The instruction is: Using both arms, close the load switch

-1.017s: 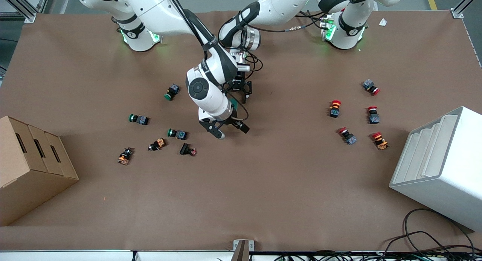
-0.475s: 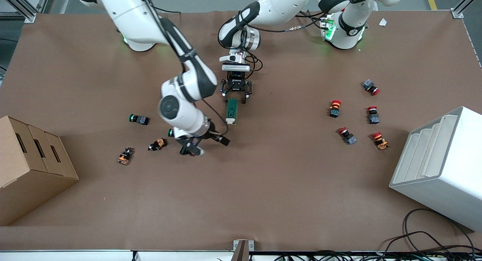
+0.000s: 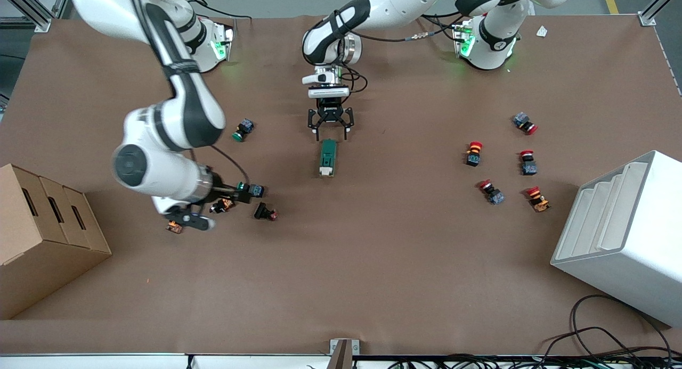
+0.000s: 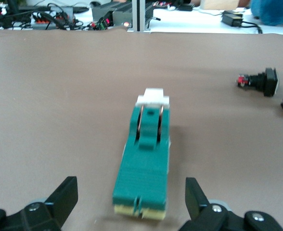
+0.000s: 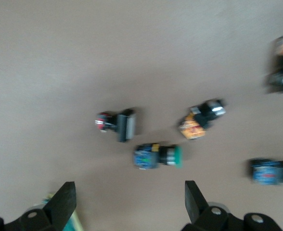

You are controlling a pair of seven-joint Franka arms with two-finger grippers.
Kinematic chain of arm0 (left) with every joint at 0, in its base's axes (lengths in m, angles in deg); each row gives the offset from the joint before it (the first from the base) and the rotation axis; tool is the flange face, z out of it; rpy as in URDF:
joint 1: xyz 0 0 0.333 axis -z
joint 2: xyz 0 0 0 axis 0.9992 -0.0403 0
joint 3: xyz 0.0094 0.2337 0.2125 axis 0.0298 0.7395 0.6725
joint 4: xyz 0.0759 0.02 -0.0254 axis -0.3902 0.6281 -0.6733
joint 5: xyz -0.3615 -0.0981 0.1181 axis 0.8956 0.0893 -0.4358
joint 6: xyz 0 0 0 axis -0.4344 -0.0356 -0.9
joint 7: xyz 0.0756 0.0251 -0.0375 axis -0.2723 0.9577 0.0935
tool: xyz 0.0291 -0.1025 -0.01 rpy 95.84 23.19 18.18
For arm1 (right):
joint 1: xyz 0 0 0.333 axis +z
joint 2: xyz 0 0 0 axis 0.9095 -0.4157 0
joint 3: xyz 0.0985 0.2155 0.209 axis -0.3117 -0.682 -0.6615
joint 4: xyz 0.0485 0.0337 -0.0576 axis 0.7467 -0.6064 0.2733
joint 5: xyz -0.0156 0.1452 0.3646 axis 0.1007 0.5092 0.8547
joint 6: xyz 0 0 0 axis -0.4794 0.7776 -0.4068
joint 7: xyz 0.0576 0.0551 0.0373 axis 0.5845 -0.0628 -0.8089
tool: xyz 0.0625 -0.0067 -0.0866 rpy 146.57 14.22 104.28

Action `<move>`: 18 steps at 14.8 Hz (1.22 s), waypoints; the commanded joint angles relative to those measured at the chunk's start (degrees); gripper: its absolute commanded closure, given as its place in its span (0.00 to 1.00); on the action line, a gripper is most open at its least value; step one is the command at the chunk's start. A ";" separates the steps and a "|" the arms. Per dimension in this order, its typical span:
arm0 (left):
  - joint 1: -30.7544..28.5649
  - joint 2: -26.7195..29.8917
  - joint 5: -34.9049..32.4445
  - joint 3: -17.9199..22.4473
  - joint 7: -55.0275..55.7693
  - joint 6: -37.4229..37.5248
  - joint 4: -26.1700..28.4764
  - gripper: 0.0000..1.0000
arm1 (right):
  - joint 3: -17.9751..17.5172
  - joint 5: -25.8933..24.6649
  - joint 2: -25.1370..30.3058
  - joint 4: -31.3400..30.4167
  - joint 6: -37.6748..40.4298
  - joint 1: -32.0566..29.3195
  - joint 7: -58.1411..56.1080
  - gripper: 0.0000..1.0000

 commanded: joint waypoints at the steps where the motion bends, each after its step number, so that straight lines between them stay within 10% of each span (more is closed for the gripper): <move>1: -7.69 1.19 5.21 -5.68 -9.02 -1.27 -3.85 0.01 | -0.77 -5.84 4.88 -1.52 5.07 -4.19 -6.74 0.00; 8: -17.02 3.46 24.19 -8.77 -36.09 -0.48 -17.74 0.00 | -3.48 -12.46 11.30 5.59 21.86 -13.58 -11.33 0.00; 18: -39.71 23.84 62.33 -6.52 -83.37 -0.74 -23.56 0.00 | -10.35 -14.57 20.01 5.51 26.19 -23.63 -16.43 0.00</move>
